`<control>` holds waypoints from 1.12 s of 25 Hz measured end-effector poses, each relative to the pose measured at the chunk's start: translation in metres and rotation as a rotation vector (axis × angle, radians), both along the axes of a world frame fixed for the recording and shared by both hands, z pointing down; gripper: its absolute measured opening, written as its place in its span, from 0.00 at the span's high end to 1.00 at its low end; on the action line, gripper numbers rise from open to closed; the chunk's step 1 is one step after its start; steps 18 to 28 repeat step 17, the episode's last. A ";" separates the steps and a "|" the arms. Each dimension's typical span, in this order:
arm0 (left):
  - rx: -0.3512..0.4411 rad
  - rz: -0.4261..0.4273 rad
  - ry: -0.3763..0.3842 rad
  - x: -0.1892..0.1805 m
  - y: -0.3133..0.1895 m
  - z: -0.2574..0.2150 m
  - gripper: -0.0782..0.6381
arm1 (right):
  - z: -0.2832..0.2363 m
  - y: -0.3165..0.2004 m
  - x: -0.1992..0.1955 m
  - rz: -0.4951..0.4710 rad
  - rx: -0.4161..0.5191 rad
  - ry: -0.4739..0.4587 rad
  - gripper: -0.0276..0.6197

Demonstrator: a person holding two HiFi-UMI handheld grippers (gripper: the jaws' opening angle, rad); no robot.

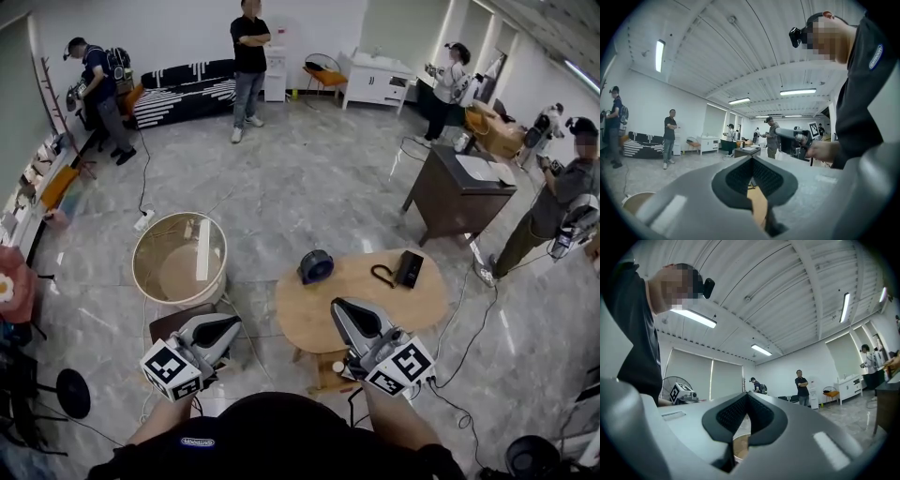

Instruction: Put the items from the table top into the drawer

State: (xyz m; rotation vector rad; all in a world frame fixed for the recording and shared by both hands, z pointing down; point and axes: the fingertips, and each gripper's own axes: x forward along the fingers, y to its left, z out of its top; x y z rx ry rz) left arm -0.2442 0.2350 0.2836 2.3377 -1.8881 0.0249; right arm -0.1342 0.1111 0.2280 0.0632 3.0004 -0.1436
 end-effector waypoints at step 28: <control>-0.010 -0.027 -0.007 -0.012 0.010 0.017 0.88 | 0.018 0.001 -0.013 -0.012 -0.021 0.013 0.91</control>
